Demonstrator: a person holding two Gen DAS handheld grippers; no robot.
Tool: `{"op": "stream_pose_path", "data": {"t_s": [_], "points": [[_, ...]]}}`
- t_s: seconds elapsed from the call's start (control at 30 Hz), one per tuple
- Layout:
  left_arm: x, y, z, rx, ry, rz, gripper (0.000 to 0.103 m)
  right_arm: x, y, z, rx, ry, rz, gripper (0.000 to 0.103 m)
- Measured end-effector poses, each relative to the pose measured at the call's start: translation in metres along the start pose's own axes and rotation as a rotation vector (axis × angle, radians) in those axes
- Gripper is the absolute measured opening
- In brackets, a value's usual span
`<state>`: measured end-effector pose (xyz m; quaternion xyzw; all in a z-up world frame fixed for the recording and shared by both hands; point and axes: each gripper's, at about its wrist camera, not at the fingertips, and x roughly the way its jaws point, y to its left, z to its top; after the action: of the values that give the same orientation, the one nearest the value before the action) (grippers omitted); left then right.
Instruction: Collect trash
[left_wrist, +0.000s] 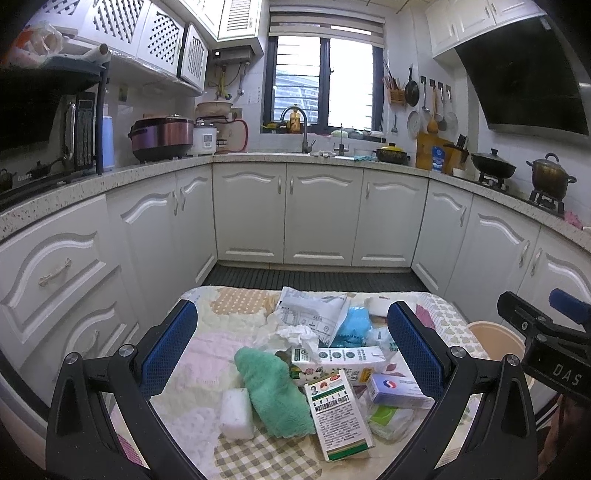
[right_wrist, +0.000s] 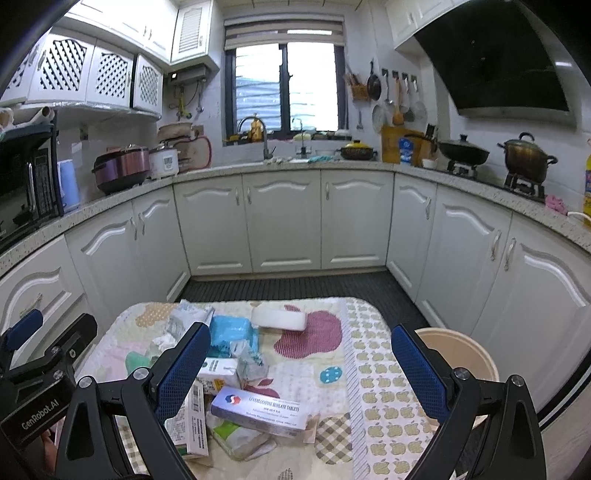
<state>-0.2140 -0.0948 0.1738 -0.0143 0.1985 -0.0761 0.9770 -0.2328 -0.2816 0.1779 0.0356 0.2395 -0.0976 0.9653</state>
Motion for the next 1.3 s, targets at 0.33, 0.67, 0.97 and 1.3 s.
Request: {"op": "stream_pose_path", "data": {"t_s": [0.33, 0.67, 0.97, 1.3], "points": [[0.032, 0.014, -0.014, 0.003, 0.115, -0.014, 0.102, 0.047, -0.007, -0.015, 0.01, 0.203, 0.067, 0.099], [0.072, 0.064, -0.037, -0.016, 0.304, -0.046, 0.102, 0.095, -0.028, -0.031, 0.085, 0.403, 0.202, 0.099], [0.107, 0.073, -0.052, -0.072, 0.461, -0.157, 0.102, 0.11, -0.015, -0.039, -0.119, 0.449, 0.281, 0.099], [0.144, 0.046, -0.052, -0.047, 0.551, -0.235, 0.09, 0.132, 0.011, -0.059, -0.433, 0.526, 0.442, 0.082]]}}
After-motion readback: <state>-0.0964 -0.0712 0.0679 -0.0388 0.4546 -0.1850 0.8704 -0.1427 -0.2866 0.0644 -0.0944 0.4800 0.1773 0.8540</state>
